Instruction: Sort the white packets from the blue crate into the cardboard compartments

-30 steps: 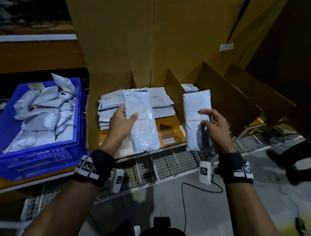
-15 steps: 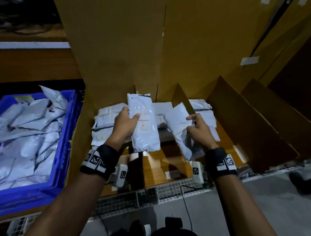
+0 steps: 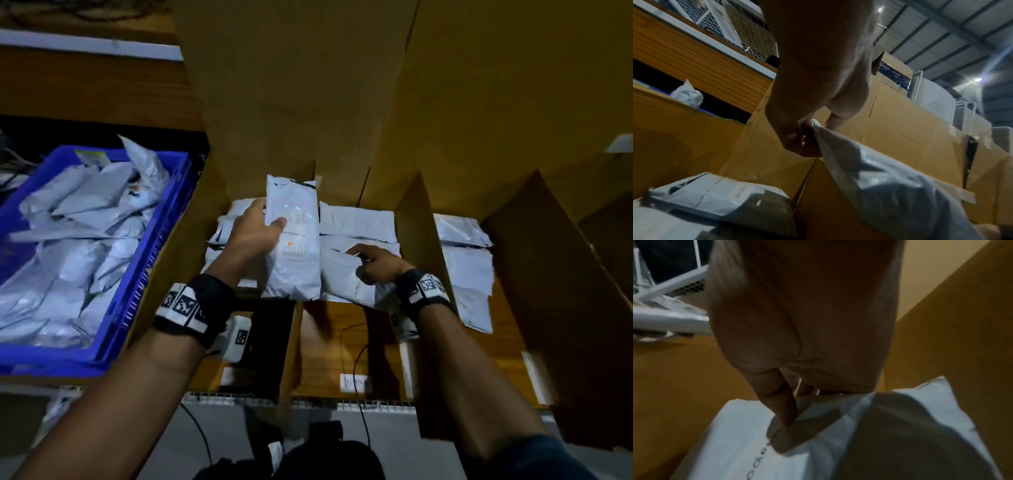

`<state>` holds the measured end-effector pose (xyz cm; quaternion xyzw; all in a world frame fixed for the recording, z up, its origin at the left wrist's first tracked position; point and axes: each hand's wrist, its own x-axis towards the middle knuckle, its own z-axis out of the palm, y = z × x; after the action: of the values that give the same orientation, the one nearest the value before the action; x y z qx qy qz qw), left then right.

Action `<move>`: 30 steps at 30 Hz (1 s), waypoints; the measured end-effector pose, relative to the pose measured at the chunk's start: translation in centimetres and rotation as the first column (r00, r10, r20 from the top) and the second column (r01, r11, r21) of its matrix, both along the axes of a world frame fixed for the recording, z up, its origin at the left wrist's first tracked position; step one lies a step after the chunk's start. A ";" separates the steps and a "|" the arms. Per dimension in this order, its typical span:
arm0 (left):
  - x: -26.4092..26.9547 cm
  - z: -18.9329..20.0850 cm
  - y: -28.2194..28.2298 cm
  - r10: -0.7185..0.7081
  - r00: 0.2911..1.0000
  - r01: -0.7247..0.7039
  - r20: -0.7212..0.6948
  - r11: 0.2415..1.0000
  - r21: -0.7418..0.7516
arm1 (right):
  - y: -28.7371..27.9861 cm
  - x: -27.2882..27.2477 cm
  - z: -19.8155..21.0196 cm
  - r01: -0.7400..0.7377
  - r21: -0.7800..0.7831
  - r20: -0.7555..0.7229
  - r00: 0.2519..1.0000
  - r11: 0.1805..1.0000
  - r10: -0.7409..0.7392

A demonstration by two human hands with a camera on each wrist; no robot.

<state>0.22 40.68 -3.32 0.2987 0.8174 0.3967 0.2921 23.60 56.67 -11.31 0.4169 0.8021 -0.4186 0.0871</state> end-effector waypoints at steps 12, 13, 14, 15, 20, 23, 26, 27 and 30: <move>0.8 -0.3 -0.1 0.009 0.999 -0.009 -0.038 1.000 -0.014 | -3.5 0.5 -6.4 0.014 0.588 -0.078 0.996 0.809 0.039; 0.9 -0.3 -0.1 0.006 0.999 -0.006 -0.033 1.000 -0.020 | -4.6 0.7 -7.3 -0.042 0.605 -0.017 0.998 0.795 0.066; 0.9 -0.3 -0.1 0.002 0.999 -0.003 -0.035 1.000 -0.020 | -5.6 1.0 -8.1 -0.102 0.597 0.054 0.995 0.796 0.087; 1.0 -0.3 -0.1 -0.004 0.999 0.003 -0.045 1.000 -0.020 | -6.4 1.1 -8.8 -0.148 0.575 0.108 0.989 0.805 0.105; 1.3 -0.4 -0.4 -0.020 0.997 0.017 -0.072 0.999 -0.029 | -7.5 1.7 -11.6 -0.263 0.535 0.230 0.960 0.803 0.161; 1.6 -0.5 -0.6 -0.036 0.997 0.033 -0.074 0.998 -0.046 | -6.9 2.2 -12.1 -0.282 0.521 0.240 0.954 0.805 0.179; 1.8 -0.3 -0.8 -0.038 0.997 0.035 -0.070 0.998 -0.043 | -6.4 2.0 -11.3 -0.296 0.472 0.224 0.951 0.830 0.212; 1.9 -0.2 -0.9 -0.036 0.997 0.034 -0.062 0.999 -0.037 | -6.3 1.9 -10.8 -0.296 0.446 0.219 0.951 0.845 0.218; 2.0 0.3 -1.2 -0.023 0.999 0.023 -0.024 1.000 0.002 | -5.9 1.5 -9.0 -0.171 0.404 0.056 0.985 0.899 0.162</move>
<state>2.17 39.51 -3.01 0.3129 0.8168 0.3908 0.2866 25.15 50.77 -20.36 0.3603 0.9034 -0.2288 0.0422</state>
